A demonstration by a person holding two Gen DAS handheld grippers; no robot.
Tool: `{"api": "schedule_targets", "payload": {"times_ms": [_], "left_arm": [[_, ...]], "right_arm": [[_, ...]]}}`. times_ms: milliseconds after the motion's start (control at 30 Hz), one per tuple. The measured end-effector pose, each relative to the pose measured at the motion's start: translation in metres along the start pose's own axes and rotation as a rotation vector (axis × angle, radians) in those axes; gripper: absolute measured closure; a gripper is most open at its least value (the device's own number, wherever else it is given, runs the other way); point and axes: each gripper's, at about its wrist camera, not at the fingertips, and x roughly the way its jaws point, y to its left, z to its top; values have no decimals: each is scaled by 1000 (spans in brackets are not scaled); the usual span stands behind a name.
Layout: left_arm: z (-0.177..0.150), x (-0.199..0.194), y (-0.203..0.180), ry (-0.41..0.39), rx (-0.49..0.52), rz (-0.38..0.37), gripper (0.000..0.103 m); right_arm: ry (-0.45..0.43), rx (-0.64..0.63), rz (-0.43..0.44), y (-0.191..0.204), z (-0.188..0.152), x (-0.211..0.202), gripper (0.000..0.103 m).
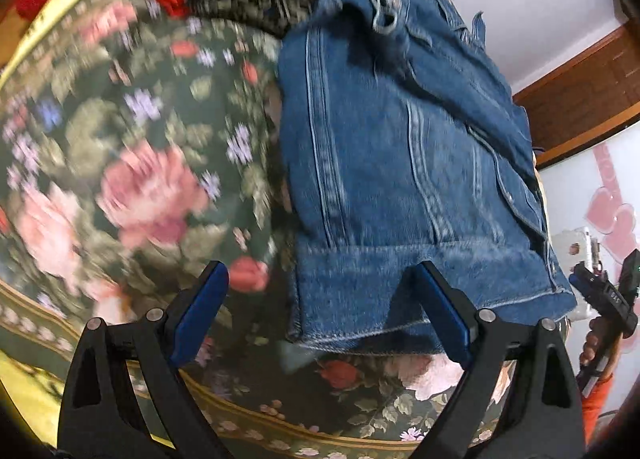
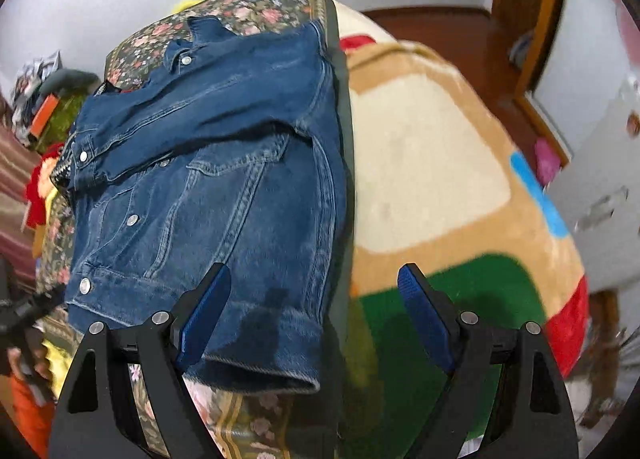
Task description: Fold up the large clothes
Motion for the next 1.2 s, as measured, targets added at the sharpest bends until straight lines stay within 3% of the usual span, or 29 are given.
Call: {"api": "schedule_targets", "payload": {"times_ms": [100, 167, 200, 300, 367, 467, 533, 733, 933, 1000, 1067, 1200], "left_arm": [[-4, 7, 1, 16, -39, -37, 14], [-3, 7, -1, 22, -52, -84, 33], [-3, 7, -3, 24, -50, -99, 37], [-1, -3, -14, -8, 1, -62, 53], [1, -9, -24, -30, 50, -25, 72], [5, -24, -33, -76, 85, -29, 85], [9, -38, -39, -117, 85, -55, 87], [24, -70, -49, -198, 75, -144, 88], [38, -78, -63, -225, 99, -144, 89], [40, -80, -67, -243, 114, -140, 89], [43, -82, -72, -256, 129, -137, 89], [54, -86, -83, -276, 156, -130, 90]], "right_arm": [[12, 24, 49, -3, -4, 4, 20], [12, 24, 57, -2, -5, 7, 20], [10, 24, 67, -2, -6, 8, 21], [23, 36, 120, -3, -8, 11, 39], [48, 55, 180, -4, -8, 15, 53], [72, 81, 196, -7, -8, 21, 60], [94, 93, 185, -9, -8, 28, 65], [132, 121, 201, -14, -9, 43, 65], [161, 123, 185, -16, 2, 54, 62], [162, 120, 187, -16, 4, 53, 66], [153, 106, 193, -13, 5, 49, 81], [79, 65, 214, -1, 14, 32, 93]]}}
